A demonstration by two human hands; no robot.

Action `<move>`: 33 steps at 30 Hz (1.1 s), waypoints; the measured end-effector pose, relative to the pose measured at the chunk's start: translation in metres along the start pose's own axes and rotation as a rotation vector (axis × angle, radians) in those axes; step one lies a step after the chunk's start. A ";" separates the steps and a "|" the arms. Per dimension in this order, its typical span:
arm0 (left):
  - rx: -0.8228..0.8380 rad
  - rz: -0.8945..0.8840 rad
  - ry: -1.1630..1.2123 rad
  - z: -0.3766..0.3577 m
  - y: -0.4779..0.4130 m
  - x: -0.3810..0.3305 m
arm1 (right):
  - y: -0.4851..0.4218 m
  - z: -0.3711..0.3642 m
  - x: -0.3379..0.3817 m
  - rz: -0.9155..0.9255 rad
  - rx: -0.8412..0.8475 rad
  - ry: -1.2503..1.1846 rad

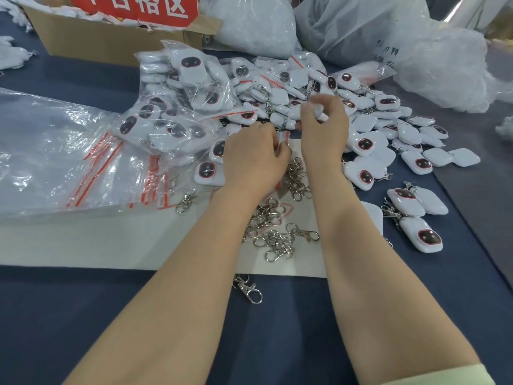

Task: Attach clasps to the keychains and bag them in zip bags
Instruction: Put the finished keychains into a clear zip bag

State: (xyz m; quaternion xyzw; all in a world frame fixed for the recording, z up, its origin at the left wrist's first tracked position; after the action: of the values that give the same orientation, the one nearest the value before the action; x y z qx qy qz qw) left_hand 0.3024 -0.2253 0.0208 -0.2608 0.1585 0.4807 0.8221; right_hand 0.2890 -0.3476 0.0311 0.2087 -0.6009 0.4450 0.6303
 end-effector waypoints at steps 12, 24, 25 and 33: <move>-0.004 -0.020 -0.009 -0.001 0.000 0.001 | -0.004 -0.013 -0.022 -0.280 0.135 -0.722; -0.011 -0.014 -0.014 -0.001 0.000 0.000 | -0.001 -0.013 -0.020 -0.289 0.207 -0.688; -0.008 -0.011 -0.015 -0.001 0.000 0.000 | -0.001 -0.013 -0.018 -0.263 0.231 -0.627; 0.010 -0.002 -0.023 -0.001 -0.001 -0.001 | -0.003 -0.019 -0.017 -0.171 0.296 -0.491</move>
State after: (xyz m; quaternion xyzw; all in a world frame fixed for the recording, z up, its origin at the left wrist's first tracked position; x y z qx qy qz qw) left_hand 0.3025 -0.2265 0.0210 -0.2512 0.1510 0.4823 0.8255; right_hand 0.3042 -0.3397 0.0127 0.4495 -0.6441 0.4095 0.4640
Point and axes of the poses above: each hand's wrist, its own y-axis away from the middle knuckle, its own z-axis out of the back of the hand, x = y × z, the point moved 5 cm from there along -y, towards the middle knuckle, and after that the axes turned 13 degrees about x, right-handed, at the moved point
